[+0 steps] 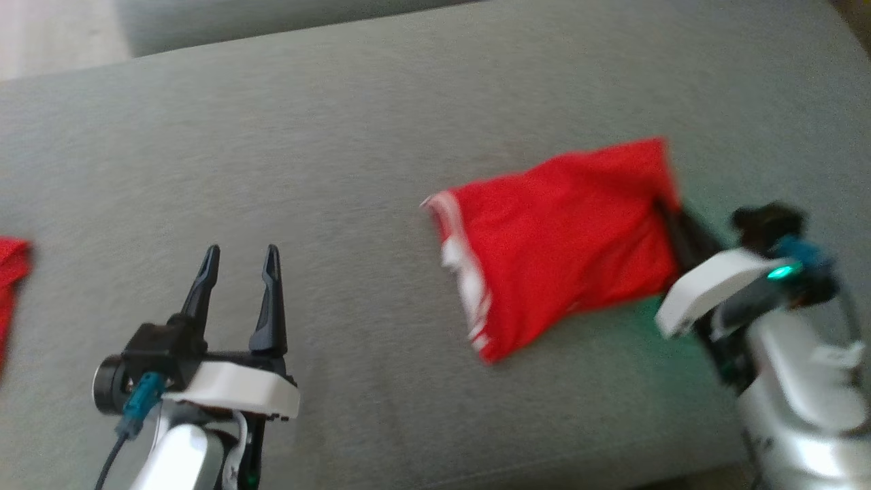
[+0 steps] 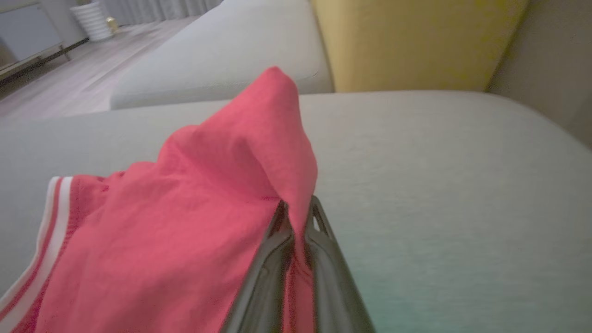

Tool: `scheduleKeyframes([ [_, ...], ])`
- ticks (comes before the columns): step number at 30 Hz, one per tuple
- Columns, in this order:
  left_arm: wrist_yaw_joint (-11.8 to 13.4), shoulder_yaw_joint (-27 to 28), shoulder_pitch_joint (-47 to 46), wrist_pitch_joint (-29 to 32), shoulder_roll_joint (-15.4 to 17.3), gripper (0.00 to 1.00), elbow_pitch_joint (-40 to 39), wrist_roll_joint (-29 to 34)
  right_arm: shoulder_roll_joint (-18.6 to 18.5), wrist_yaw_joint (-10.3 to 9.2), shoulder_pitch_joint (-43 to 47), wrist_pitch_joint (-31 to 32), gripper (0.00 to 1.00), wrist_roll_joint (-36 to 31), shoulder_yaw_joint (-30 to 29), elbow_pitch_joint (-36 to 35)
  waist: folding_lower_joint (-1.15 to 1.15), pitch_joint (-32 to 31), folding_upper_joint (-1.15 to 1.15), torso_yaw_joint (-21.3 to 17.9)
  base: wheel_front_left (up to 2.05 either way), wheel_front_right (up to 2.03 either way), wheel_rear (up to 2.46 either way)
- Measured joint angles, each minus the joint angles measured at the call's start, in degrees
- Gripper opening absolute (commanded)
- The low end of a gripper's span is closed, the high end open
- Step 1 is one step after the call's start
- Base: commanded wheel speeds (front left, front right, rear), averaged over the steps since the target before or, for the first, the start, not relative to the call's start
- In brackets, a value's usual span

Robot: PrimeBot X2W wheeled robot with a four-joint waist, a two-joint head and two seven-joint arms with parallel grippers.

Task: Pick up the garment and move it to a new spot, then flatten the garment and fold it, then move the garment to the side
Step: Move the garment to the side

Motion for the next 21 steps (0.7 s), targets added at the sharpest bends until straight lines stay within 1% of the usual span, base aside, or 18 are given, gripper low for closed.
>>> scheduleKeyframes([
  [5,-1.0,-0.3,-1.9,0.0,0.3,1.00,0.2,0.6,-1.6,0.00,-4.8,-1.0,0.00,0.0,-7.0,1.7,0.00,1.6,0.00,-5.0,0.00,0.00,0.00],
  [9,-2.0,-1.7,-5.5,0.0,0.4,1.00,0.6,1.2,-2.8,0.00,-10.3,-2.0,0.00,0.1,-11.0,4.2,0.00,4.3,0.00,-7.4,0.00,0.00,0.00],
  [15,-4.0,-3.7,-10.9,0.4,0.6,1.00,1.3,3.0,-4.8,0.00,-19.1,-2.8,0.00,0.1,-13.0,9.0,0.01,9.1,0.00,-9.2,0.00,0.00,0.00],
  [19,-4.5,-4.5,-13.9,0.7,0.6,1.00,1.4,3.8,-6.5,0.00,-22.8,-3.0,0.00,0.0,-15.0,12.5,0.01,12.0,0.00,-9.5,0.00,0.00,0.00],
  [21,-4.9,-4.8,-15.0,0.7,0.7,1.00,1.4,4.1,-6.7,0.00,-24.1,-3.0,0.00,-0.3,-15.7,14.3,0.01,13.3,0.00,-9.5,0.00,0.00,0.00],
])
